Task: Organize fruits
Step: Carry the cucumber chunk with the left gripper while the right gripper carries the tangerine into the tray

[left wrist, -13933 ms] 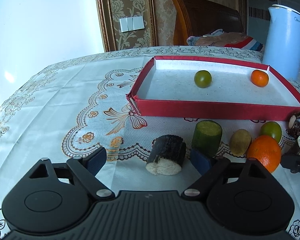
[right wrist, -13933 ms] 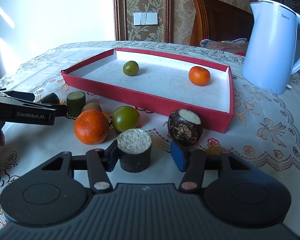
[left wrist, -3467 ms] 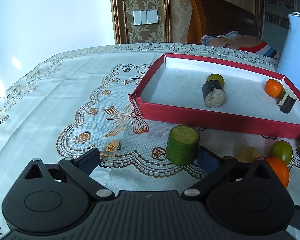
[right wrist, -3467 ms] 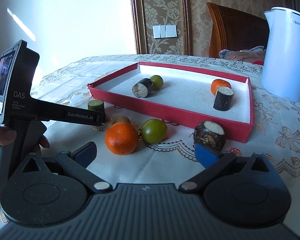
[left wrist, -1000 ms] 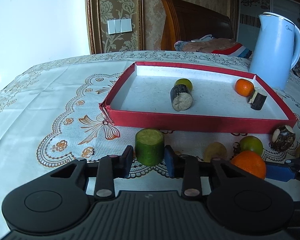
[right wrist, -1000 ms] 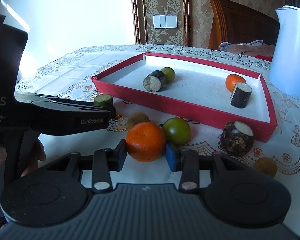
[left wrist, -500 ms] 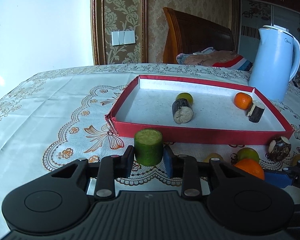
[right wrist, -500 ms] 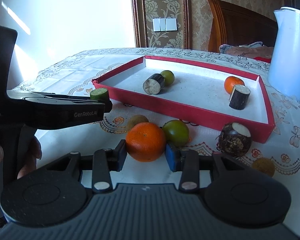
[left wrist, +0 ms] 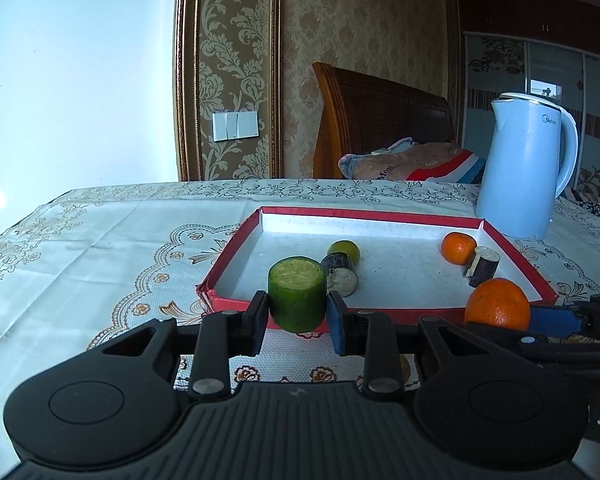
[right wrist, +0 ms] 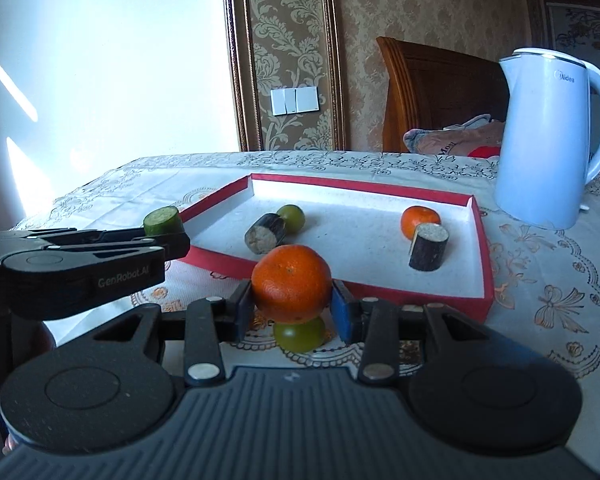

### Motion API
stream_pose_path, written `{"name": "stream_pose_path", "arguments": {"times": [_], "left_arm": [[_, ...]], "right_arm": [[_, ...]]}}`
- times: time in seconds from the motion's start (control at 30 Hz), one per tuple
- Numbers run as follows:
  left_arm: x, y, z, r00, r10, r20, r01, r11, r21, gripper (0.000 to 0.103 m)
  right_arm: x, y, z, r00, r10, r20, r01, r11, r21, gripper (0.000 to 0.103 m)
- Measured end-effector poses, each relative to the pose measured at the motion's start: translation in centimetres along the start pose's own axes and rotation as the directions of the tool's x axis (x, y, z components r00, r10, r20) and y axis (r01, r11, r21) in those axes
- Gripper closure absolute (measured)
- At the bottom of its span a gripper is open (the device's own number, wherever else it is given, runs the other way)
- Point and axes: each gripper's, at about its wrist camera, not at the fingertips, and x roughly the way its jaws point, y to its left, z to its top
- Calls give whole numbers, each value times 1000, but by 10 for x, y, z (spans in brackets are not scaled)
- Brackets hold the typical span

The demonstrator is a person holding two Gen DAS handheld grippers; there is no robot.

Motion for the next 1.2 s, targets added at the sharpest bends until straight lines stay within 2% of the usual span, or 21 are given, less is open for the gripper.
{"name": "stream_pose_path", "arguments": {"times": [0.13,0.33,0.4,0.8,1.2], "left_arm": [[6,-12,7,1000,-8,-1,8,1000,24,72],[27,-22,25,1000,-20,-5,20,1000,2,72],[36,-23,30,1000,-5,-6,5,1000,0,72],[80,-18,43,998,34,-48,-34,999,-11,72],[106,-12,51,997,44,-70,-45,999,-6,72]], "right_arm": [[10,-6,9,999,-37,5,37,999,-1,64],[32,-18,23,995,-101,8,101,995,3,64],[40,-21,26,993,-122,7,122,993,2,64],[87,-43,47,990,-130,-54,133,989,63,64],[118,-55,61,983,-173,-58,178,979,98,64]]}}
